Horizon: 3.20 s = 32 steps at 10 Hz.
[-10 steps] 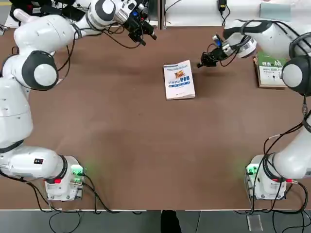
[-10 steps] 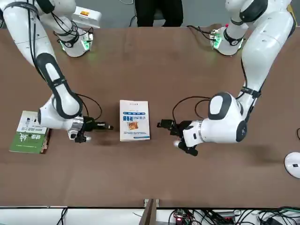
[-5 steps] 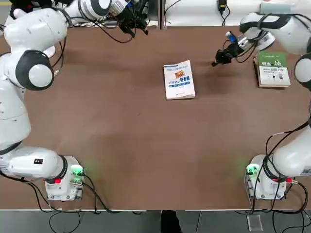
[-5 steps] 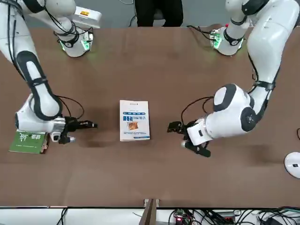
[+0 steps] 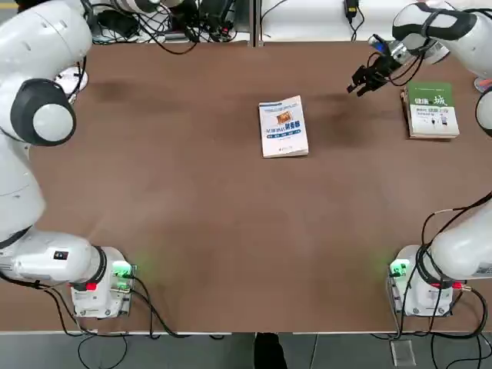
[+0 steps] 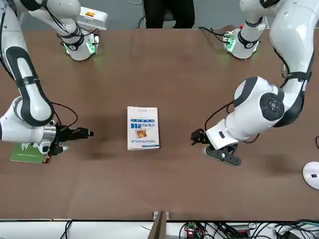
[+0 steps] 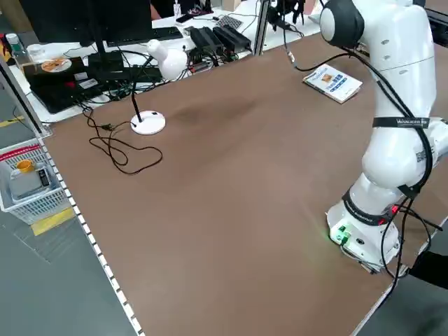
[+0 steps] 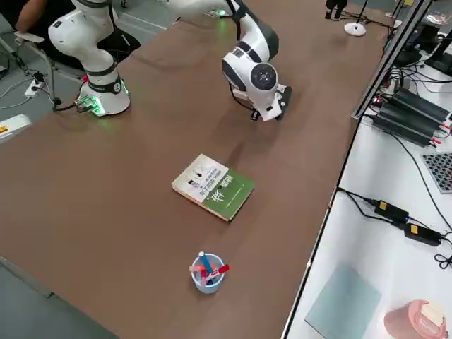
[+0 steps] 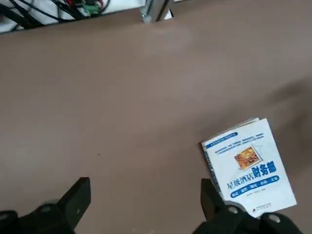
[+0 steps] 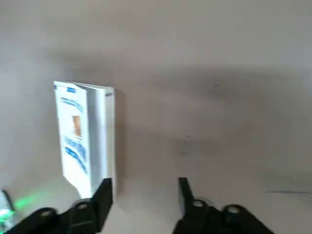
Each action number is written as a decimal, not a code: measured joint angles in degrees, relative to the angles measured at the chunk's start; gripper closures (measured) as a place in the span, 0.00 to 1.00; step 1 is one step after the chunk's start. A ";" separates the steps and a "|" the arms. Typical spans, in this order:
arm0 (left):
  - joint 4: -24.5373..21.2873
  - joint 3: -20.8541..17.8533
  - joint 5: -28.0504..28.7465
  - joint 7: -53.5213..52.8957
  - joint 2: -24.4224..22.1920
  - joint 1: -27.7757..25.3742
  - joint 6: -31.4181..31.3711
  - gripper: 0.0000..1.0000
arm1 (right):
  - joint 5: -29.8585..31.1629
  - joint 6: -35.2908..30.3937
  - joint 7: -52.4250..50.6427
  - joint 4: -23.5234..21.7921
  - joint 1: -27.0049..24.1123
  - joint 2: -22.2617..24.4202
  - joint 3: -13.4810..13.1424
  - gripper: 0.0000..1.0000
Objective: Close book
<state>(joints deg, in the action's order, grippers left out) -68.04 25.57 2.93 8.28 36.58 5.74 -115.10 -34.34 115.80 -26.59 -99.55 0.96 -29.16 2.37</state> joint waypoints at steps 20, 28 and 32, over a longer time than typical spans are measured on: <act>-9.03 -6.02 1.18 -2.22 -20.48 -10.40 24.28 0.00 | 32.76 -24.99 26.63 15.45 5.86 20.80 -3.78 0.00; -27.88 -10.55 -0.84 -3.52 -38.07 -10.35 22.13 0.00 | 33.46 -26.38 32.95 12.53 6.04 26.57 -4.25 0.00; -41.42 -11.24 -2.39 -3.77 -48.00 -10.34 14.25 0.00 | 33.58 -25.47 33.43 12.26 5.98 26.61 -4.79 0.00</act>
<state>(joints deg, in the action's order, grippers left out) -109.46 14.33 0.54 4.51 -11.42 -4.60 -100.85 -0.77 90.33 6.84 -87.29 6.93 -2.55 -2.42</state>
